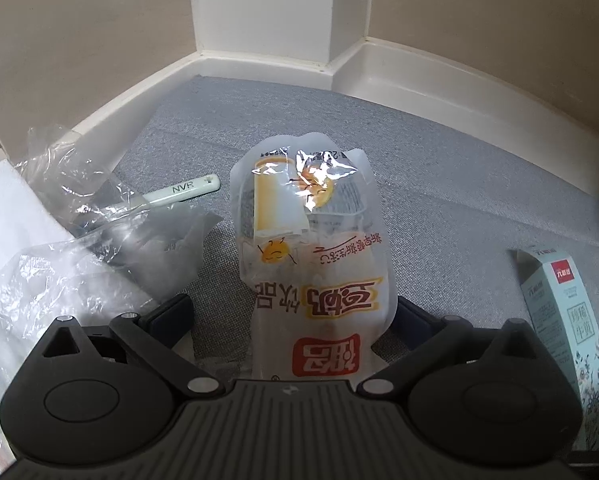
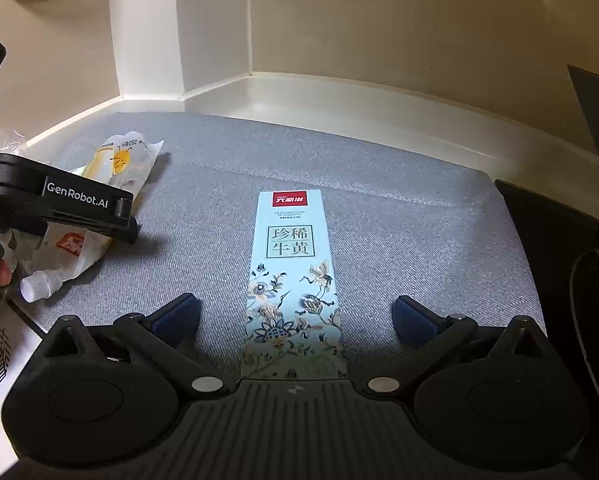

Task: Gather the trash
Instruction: 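Close the right gripper on the pale blue box while the left gripper closes on the milk pouch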

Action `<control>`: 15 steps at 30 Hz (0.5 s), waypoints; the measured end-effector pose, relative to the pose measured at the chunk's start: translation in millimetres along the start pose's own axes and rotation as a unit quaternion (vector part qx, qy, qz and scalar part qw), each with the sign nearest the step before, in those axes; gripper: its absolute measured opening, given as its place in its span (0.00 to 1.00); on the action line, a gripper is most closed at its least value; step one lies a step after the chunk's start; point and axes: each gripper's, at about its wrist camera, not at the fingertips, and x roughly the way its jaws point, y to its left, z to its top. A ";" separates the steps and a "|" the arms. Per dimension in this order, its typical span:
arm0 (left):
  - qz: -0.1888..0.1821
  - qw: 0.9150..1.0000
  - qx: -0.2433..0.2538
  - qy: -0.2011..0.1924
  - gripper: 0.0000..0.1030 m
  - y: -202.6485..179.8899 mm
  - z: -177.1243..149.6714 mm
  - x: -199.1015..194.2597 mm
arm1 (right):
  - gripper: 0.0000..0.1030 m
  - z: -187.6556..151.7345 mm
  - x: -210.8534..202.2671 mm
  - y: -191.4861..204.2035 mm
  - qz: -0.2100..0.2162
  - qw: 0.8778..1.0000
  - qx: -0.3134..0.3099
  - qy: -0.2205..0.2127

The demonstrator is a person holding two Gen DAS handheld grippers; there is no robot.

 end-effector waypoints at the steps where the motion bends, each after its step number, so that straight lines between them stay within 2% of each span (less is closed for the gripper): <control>1: 0.000 1.000 -0.001 0.004 1.00 -1.9 0.8 0.1 | 1.00 0.0 0.2 0.7 -0.001 1.000 -0.001 0.000; 4: -0.005 1.000 0.007 0.001 1.00 -11.8 1.4 1.0 | 1.00 -0.2 -0.9 2.3 -0.002 1.000 -0.002 0.001; 15: -0.010 0.998 0.014 -0.058 1.00 -16.1 -18.4 -6.3 | 1.00 0.2 -1.4 2.9 -0.003 1.000 -0.002 0.000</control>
